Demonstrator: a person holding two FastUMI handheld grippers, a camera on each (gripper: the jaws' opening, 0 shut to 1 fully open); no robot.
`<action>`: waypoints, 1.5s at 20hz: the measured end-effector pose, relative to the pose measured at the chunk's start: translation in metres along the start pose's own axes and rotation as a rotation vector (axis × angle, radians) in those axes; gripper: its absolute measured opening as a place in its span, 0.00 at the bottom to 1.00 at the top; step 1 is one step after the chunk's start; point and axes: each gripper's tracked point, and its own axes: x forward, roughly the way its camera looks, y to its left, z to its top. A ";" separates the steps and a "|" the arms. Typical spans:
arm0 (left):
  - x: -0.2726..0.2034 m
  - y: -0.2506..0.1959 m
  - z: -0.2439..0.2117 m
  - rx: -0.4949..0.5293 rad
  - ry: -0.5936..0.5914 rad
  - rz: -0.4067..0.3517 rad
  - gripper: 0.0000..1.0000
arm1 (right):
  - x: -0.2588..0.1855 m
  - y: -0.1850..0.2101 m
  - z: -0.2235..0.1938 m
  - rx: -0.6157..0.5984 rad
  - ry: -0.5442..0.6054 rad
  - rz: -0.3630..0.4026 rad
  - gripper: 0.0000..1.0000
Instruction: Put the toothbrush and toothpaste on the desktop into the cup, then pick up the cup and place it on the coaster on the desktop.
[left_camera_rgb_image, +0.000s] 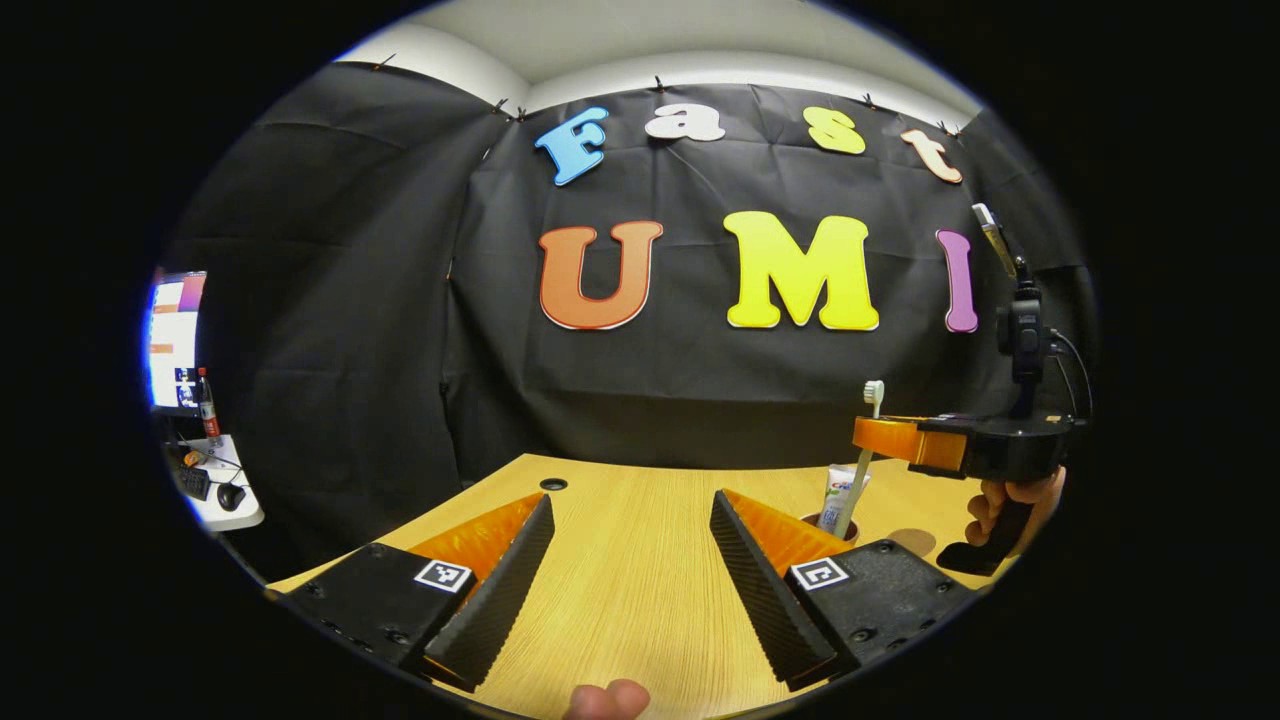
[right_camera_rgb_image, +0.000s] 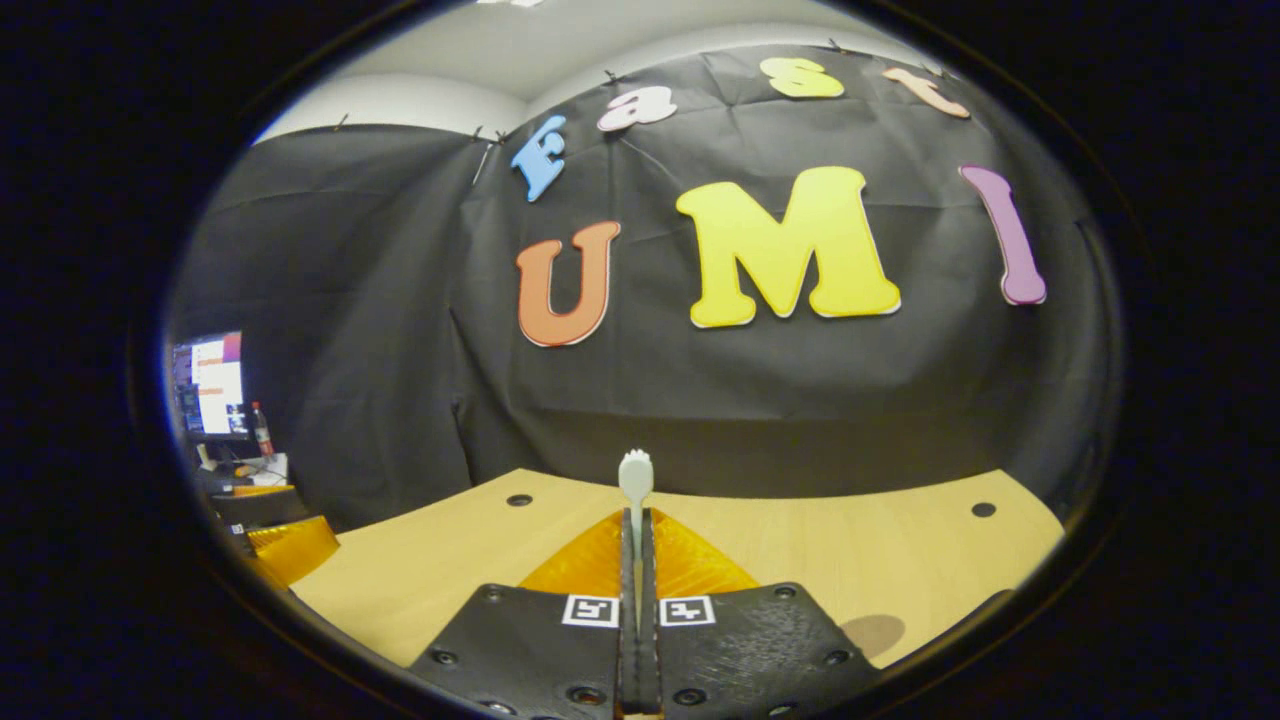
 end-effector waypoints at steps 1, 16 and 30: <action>-0.001 0.001 -0.002 0.000 0.004 0.001 1.00 | 0.003 -0.003 0.000 0.005 0.001 -0.009 0.00; 0.000 -0.010 -0.002 -0.002 0.020 -0.015 1.00 | -0.026 0.011 0.010 -0.015 -0.027 0.054 0.76; -0.004 -0.078 -0.011 -0.039 0.086 -0.242 1.00 | -0.191 -0.051 0.010 0.007 -0.103 -0.030 0.95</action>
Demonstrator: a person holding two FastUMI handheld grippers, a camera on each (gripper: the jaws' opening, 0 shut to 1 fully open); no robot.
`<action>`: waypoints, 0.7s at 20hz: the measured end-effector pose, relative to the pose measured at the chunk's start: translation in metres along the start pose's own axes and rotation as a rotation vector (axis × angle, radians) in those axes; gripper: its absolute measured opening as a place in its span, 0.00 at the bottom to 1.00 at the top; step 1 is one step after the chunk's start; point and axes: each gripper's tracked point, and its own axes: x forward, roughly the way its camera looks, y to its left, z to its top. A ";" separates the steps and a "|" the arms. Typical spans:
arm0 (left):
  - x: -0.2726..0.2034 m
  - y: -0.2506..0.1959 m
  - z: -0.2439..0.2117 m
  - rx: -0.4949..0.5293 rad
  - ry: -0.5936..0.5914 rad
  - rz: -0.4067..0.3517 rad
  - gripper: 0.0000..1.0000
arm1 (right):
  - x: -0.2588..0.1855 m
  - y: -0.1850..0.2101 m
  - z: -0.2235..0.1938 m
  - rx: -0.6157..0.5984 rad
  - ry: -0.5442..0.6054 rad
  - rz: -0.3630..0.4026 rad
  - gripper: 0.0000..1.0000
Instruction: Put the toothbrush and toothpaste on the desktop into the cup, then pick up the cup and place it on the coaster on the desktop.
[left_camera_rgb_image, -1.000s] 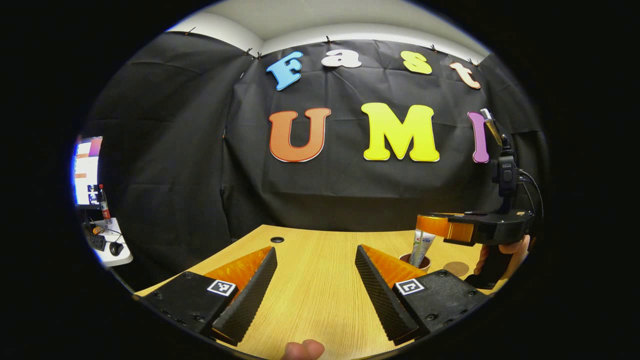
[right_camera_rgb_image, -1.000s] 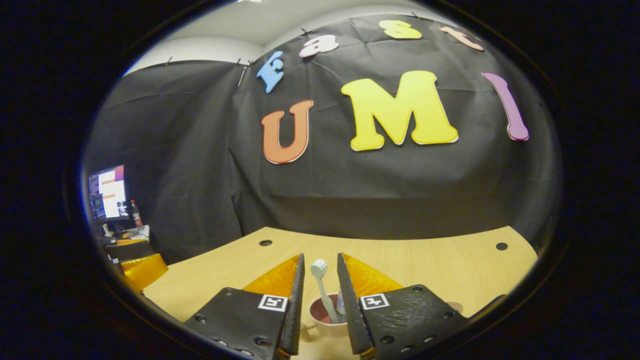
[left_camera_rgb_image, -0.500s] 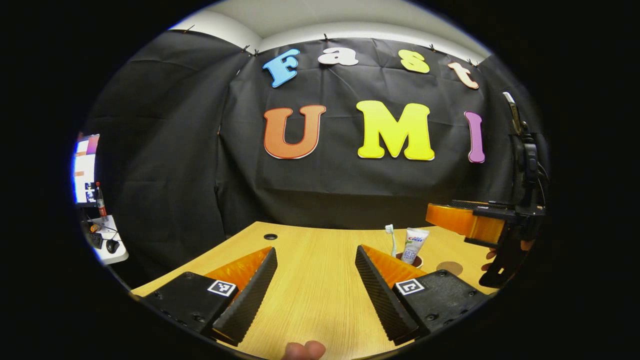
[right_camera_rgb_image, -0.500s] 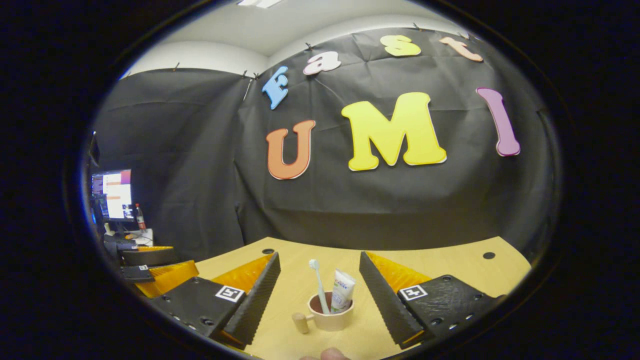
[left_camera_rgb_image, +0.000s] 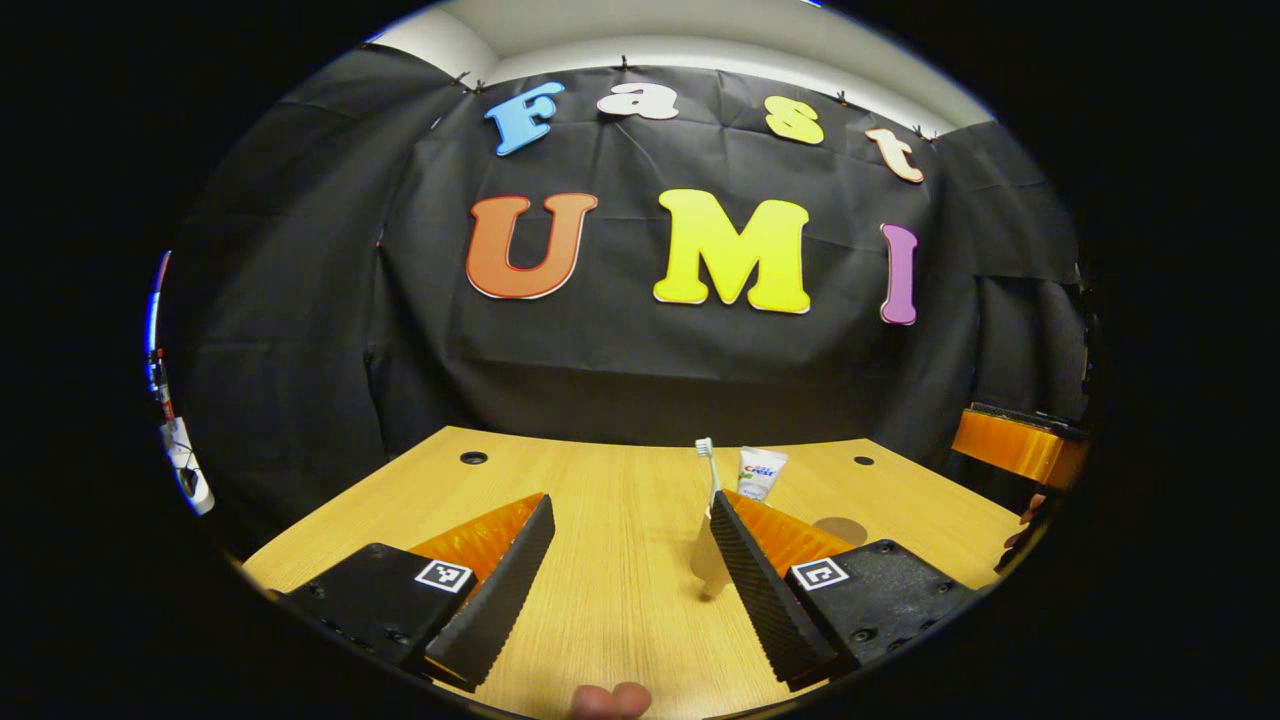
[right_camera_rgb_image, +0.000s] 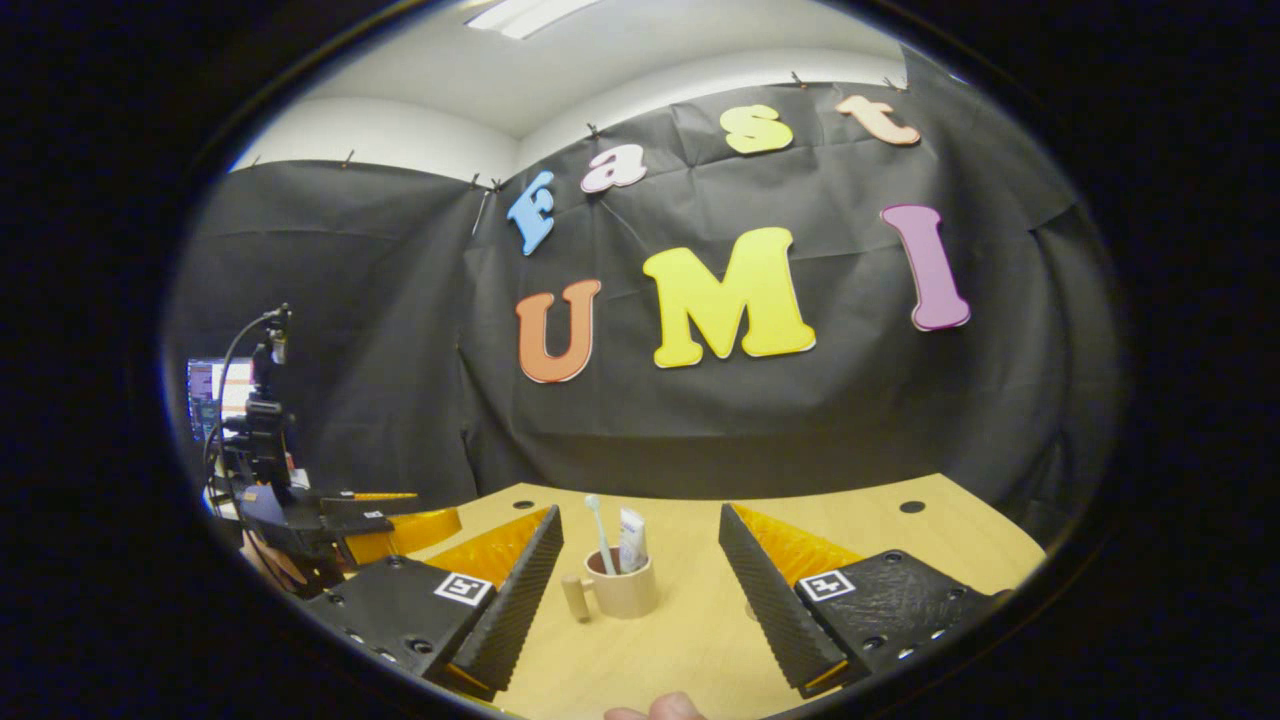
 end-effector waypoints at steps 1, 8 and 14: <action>0.003 -0.009 -0.004 0.004 0.023 -0.031 1.00 | -0.010 -0.006 -0.003 0.007 0.007 -0.015 0.95; 0.031 -0.042 -0.032 0.127 0.234 -0.199 1.00 | -0.064 -0.030 -0.030 0.016 0.068 -0.049 0.95; 0.056 -0.047 -0.064 0.236 0.504 -0.288 1.00 | -0.092 -0.058 -0.026 0.023 0.044 -0.101 0.95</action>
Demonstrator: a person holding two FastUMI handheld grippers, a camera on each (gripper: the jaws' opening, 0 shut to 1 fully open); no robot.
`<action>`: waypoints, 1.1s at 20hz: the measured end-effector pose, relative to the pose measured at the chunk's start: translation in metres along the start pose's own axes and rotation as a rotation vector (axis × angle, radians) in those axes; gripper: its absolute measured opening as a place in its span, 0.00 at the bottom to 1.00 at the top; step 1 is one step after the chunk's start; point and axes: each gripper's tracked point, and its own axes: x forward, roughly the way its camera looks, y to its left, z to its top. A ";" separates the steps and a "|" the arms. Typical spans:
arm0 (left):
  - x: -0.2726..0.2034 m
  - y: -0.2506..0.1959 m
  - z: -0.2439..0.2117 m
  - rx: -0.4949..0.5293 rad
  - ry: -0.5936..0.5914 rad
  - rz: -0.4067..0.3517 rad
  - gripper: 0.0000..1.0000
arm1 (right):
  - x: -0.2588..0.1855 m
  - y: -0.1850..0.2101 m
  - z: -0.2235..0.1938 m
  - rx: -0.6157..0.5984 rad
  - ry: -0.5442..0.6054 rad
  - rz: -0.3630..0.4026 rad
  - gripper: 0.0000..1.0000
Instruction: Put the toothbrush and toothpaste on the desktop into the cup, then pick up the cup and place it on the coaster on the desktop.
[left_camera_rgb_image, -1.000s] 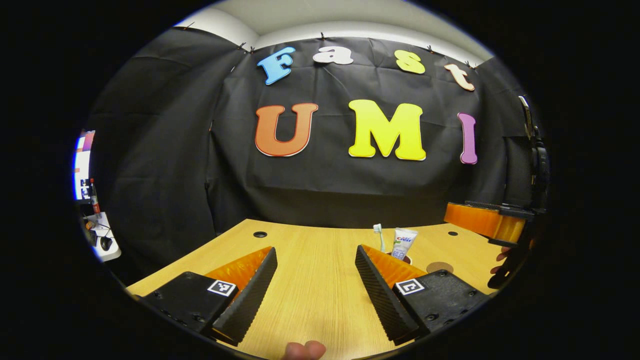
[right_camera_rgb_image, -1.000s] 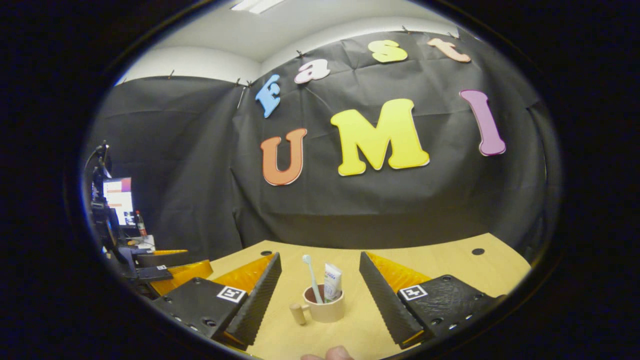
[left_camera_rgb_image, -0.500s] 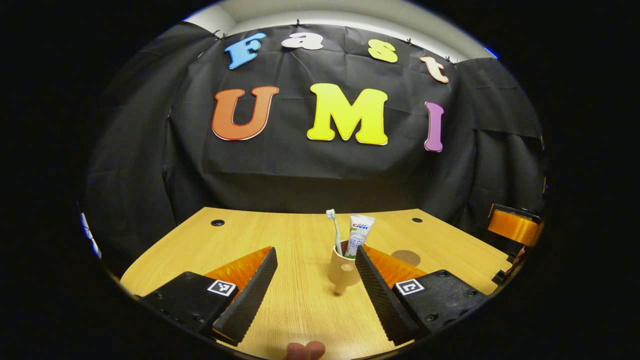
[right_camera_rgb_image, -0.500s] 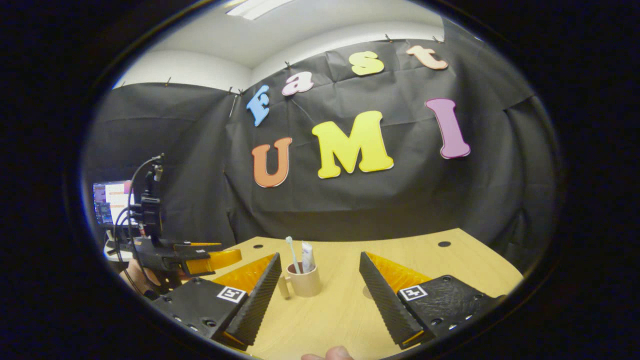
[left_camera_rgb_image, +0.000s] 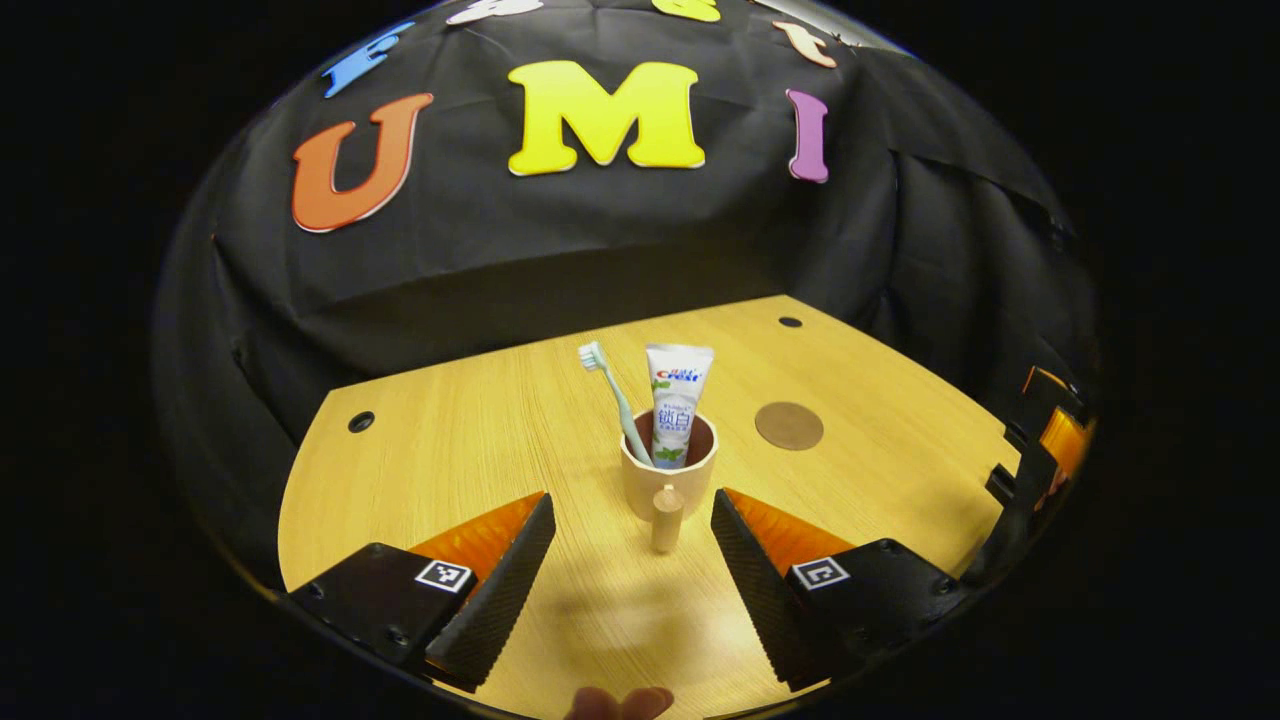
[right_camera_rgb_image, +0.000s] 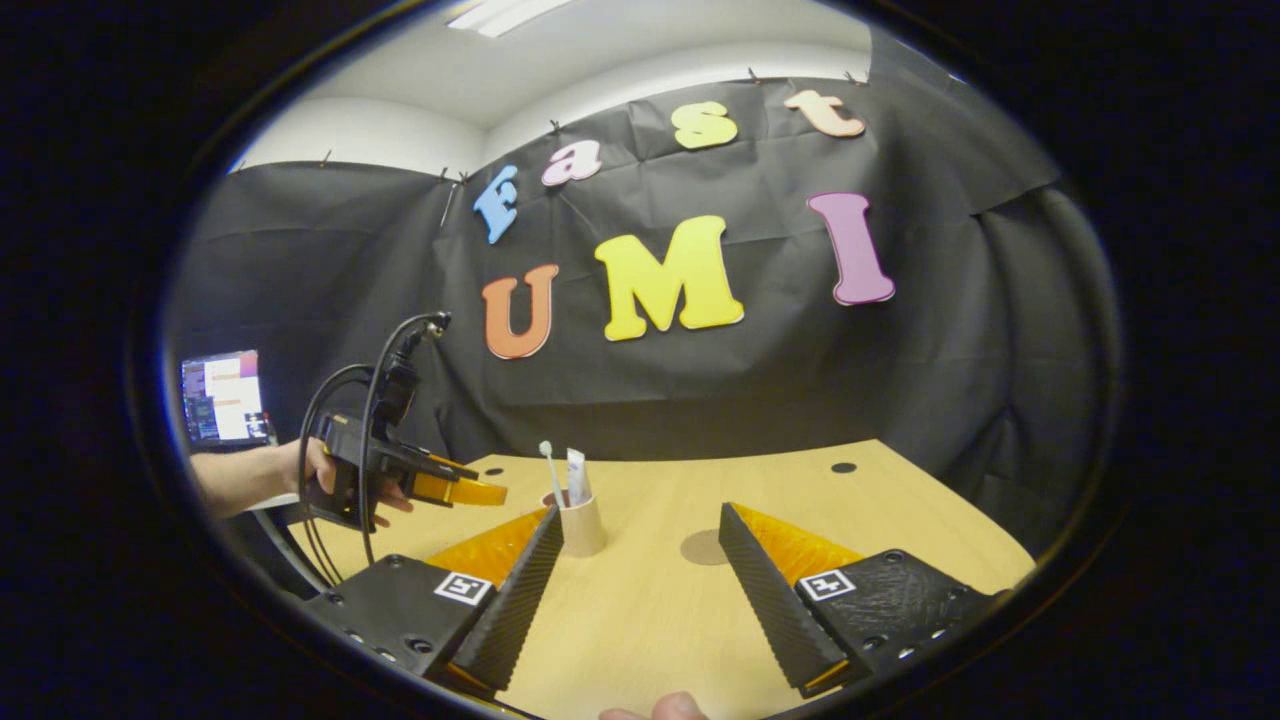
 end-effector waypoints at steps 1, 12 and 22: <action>0.003 0.002 -0.004 0.024 0.056 -0.009 1.00 | -0.004 -0.004 0.005 0.001 -0.014 -0.007 0.95; 0.040 -0.008 -0.001 0.145 0.461 -0.051 1.00 | -0.022 -0.058 0.017 0.020 -0.122 -0.147 0.95; 0.082 -0.022 -0.020 0.156 0.643 -0.065 0.97 | -0.015 -0.102 -0.009 0.135 -0.081 -0.208 0.95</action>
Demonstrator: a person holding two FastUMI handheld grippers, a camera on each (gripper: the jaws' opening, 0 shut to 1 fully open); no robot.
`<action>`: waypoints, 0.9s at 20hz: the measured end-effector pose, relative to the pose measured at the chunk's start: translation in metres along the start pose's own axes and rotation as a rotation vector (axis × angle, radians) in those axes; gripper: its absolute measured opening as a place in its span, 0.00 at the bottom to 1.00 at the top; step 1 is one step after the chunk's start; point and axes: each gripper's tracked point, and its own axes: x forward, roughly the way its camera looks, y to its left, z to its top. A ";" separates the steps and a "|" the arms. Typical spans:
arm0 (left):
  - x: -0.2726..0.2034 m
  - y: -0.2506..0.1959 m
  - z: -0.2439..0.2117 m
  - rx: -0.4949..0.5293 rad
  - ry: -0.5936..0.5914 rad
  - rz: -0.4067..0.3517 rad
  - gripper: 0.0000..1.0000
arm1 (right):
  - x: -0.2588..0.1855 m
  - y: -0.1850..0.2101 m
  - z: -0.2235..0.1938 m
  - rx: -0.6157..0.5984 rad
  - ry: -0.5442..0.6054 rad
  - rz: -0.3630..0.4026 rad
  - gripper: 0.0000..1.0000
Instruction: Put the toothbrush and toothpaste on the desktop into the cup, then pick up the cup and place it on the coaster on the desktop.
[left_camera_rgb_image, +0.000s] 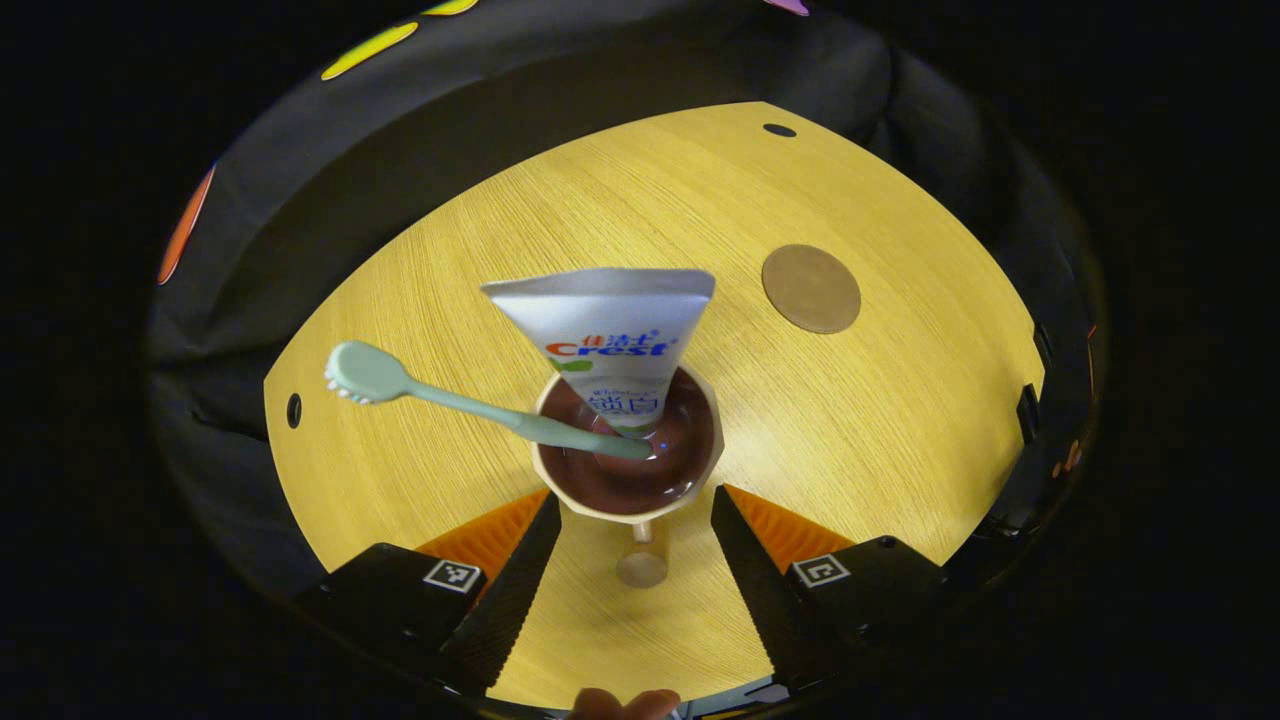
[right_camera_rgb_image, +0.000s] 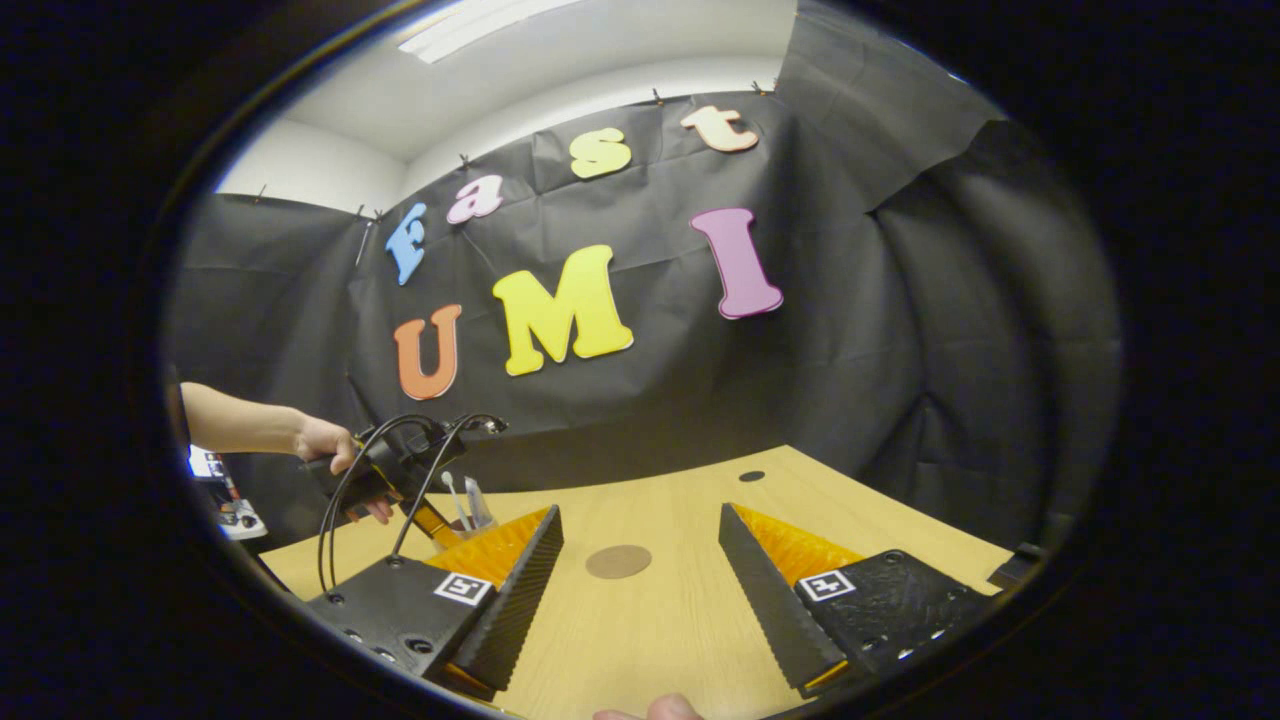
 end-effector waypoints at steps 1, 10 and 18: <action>0.004 0.001 -0.001 -0.005 0.022 0.003 0.97 | 0.001 -0.005 -0.004 0.012 0.011 -0.008 0.95; 0.017 0.002 0.017 -0.025 0.121 0.018 0.78 | 0.007 -0.020 -0.034 0.083 0.086 -0.027 0.95; 0.013 -0.015 0.059 -0.085 0.148 0.013 0.41 | 0.003 -0.020 -0.039 0.074 0.088 -0.022 0.95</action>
